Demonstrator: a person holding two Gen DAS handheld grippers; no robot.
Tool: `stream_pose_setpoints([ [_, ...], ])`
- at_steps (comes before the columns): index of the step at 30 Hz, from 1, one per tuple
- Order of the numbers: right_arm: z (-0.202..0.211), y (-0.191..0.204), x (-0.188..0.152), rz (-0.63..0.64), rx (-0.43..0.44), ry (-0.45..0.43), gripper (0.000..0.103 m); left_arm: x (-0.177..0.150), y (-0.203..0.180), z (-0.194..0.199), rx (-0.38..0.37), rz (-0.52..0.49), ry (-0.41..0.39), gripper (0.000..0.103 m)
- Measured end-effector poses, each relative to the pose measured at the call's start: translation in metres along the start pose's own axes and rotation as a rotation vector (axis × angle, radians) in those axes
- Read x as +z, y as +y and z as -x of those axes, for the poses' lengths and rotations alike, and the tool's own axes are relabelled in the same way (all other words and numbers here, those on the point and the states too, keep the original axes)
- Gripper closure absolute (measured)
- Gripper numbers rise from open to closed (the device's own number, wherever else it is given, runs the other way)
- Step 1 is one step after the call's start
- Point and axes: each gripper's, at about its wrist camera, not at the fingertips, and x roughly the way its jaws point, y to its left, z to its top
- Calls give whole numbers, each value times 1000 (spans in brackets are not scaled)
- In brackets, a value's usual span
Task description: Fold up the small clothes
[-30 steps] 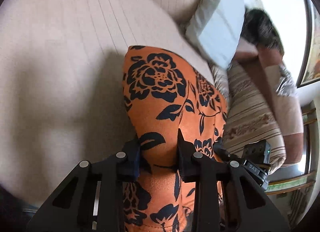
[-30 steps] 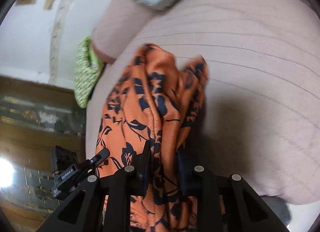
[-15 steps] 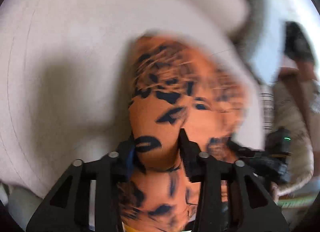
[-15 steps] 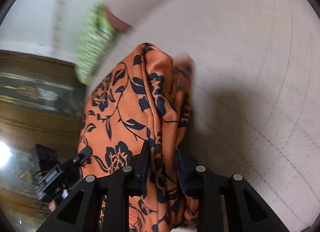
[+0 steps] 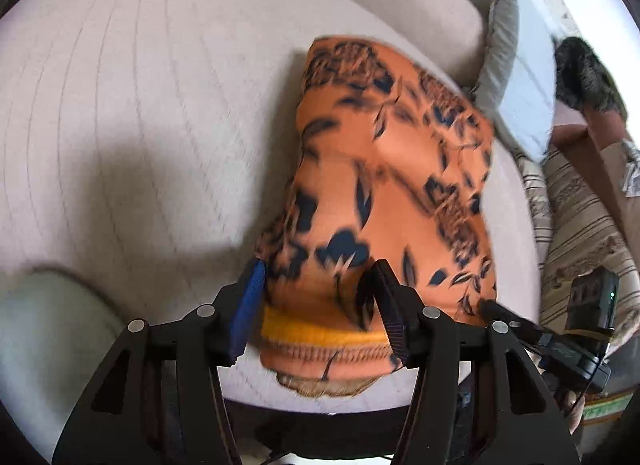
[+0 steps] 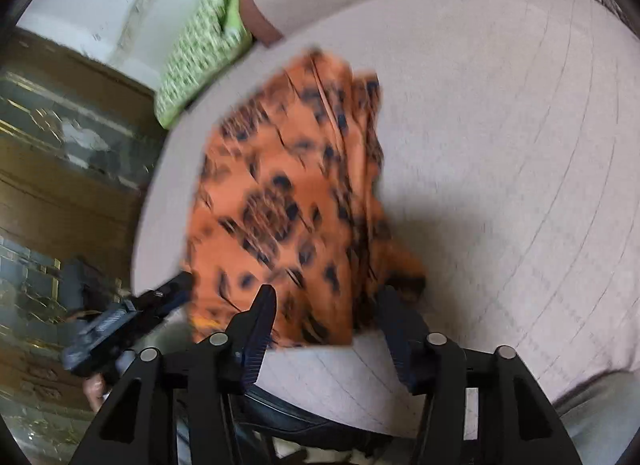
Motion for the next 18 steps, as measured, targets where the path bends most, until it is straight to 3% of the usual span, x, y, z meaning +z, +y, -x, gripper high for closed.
stream_pose_setpoints([
  [2,-16,-3,-2,-13,-55,49,85,-6,-2,0,25,20,-10,49],
  [3,-12,-4,-5,-27,-32,46,91,-9,-2,4,24,19,-18,56],
  [4,-5,-2,-5,-34,-33,27,92,-11,-5,7,23,9,-25,63],
  [8,24,21,-4,31,-139,-52,94,-18,-16,1,99,-60,-22,65],
  [10,16,18,-5,33,-192,-32,94,-18,-20,-10,148,-82,-11,64],
  [12,-20,8,0,31,-238,38,94,-20,-25,-10,171,-111,-16,65],
  [14,-31,0,-8,18,-219,91,94,-22,-28,1,148,-124,-22,65],
  [18,7,9,-15,22,-134,-15,93,-18,-22,32,77,-93,-55,65],
])
